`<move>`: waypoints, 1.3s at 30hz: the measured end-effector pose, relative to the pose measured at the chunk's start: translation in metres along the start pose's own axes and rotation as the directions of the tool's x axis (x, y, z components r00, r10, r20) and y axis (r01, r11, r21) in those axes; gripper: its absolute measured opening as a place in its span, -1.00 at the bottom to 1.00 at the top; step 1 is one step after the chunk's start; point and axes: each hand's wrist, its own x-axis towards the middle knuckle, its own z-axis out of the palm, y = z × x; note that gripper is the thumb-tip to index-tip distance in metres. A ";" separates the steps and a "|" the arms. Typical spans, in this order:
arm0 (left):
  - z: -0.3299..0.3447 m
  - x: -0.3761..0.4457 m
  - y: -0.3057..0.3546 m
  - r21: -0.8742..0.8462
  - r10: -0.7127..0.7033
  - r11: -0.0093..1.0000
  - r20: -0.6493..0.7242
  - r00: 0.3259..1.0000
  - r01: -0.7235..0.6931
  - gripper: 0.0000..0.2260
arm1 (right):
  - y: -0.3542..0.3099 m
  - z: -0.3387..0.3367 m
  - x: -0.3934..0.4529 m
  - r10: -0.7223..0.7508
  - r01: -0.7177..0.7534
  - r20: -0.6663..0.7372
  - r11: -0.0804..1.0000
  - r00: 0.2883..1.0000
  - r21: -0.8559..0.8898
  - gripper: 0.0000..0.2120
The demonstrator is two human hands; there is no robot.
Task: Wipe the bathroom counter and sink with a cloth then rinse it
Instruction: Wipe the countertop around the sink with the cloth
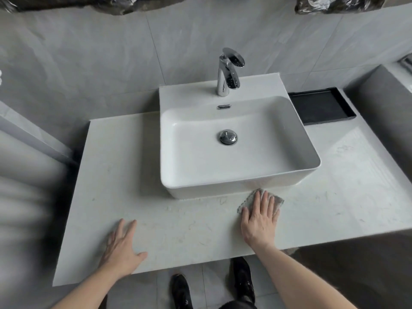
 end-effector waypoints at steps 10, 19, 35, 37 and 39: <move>0.018 0.020 -0.024 -0.004 0.018 1.000 0.023 1.000 -0.018 0.08 | -0.045 0.047 -0.048 -0.540 0.537 0.058 0.841 0.839 0.061 -0.36; 0.029 0.019 -0.033 -0.023 0.046 0.999 -0.050 0.998 -0.048 0.02 | 0.035 -0.018 0.011 -0.037 0.035 -0.058 0.999 0.998 -0.036 -0.48; 0.080 0.025 -0.044 -0.007 0.040 0.999 -0.483 0.875 -0.049 -0.28 | -0.046 0.050 -0.040 -0.626 0.630 0.084 0.776 0.775 -0.028 -0.47; 0.082 0.027 -0.047 0.002 0.047 0.999 -0.502 0.864 -0.053 -0.29 | -0.034 0.045 -0.032 -0.630 0.633 0.074 0.773 0.773 -0.030 -0.48; 0.083 0.026 -0.048 0.000 0.046 0.999 -0.516 0.855 -0.054 -0.29 | -0.016 0.030 -0.019 -0.535 0.536 0.032 0.843 0.844 -0.047 -0.45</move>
